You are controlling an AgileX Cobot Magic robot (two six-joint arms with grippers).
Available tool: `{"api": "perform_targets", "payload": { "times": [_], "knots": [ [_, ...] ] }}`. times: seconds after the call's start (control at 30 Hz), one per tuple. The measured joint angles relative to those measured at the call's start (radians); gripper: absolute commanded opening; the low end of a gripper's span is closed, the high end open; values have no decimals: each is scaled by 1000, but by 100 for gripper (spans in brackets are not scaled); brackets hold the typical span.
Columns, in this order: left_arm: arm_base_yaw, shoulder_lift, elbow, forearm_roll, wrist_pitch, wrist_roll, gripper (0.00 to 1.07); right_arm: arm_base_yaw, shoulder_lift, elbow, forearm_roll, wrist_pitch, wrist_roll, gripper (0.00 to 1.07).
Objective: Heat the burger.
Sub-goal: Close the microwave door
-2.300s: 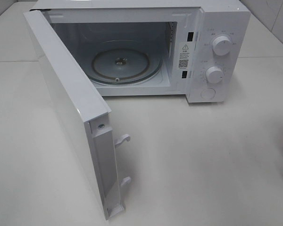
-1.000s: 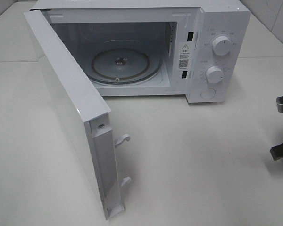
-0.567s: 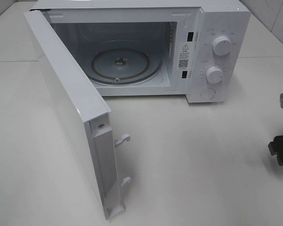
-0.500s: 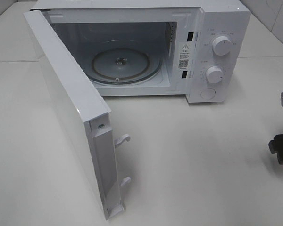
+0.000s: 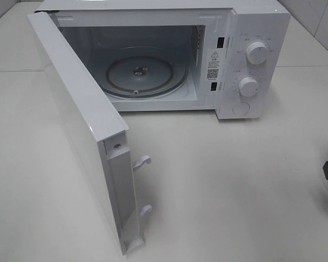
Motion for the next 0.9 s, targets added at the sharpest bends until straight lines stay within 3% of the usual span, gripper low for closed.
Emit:
{"api": "perform_targets", "payload": {
  "times": [0.23,0.37,0.7,0.9],
  "knots": [
    [0,0,0,0,0,0,101,0,-131,-23,181,132,-173,88],
    [0,0,0,0,0,0,101,0,-291,-41,268,215,-240,88],
    [0,0,0,0,0,0,101,0,-563,-37,309,432,-251,88],
    [0,0,0,0,0,0,101,0,-809,9,312,492,-251,88]
  ]
}}
